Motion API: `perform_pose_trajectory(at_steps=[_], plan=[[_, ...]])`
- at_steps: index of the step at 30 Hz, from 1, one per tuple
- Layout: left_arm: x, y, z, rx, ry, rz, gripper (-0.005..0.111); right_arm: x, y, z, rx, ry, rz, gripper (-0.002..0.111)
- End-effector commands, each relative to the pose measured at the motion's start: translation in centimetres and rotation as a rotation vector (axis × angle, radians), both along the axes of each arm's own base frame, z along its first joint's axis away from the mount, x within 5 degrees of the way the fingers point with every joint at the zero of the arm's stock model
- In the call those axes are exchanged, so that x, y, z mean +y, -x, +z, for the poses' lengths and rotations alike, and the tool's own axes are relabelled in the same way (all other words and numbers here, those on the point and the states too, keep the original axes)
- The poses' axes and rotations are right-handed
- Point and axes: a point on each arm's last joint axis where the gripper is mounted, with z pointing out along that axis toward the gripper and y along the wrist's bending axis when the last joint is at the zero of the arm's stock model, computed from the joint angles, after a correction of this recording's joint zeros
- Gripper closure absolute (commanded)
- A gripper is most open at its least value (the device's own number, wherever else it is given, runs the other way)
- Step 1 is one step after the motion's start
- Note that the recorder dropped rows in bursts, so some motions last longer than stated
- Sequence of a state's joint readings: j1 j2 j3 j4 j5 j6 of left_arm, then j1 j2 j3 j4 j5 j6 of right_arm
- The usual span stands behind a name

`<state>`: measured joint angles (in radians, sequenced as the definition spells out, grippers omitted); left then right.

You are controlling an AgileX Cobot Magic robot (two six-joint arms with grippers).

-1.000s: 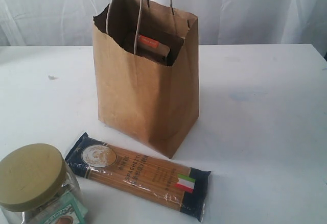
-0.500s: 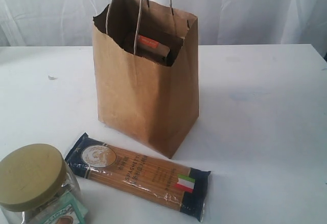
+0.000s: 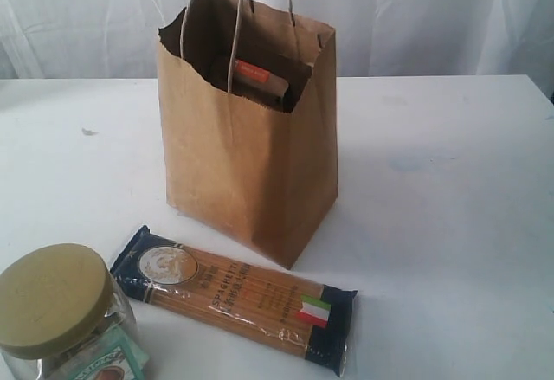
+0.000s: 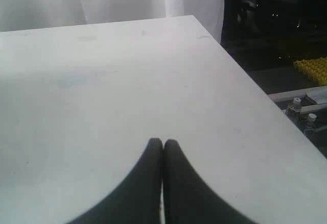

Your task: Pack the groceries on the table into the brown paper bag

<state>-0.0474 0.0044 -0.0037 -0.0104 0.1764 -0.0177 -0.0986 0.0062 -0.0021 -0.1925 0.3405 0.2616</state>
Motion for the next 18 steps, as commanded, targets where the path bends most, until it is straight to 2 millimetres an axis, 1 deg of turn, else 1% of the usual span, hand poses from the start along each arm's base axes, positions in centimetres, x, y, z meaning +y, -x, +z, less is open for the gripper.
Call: perform_pose_trajectory(at_steps=[1,16,18], plan=[[-0.04,0.01,-0.05,-0.005,0.009,-0.004,0.107,-0.04,0.05,-0.06,-0.003,-0.005,-0.009,0.108],[-0.04,0.01,-0.05,-0.005,0.009,-0.004,0.107,-0.05,0.05,-0.06,-0.002,-0.003,-0.010,0.108],[-0.07,-0.05,0.14,-0.026,0.037,0.002,0.107,-0.05,0.05,-0.06,-0.002,-0.003,-0.010,0.108]])
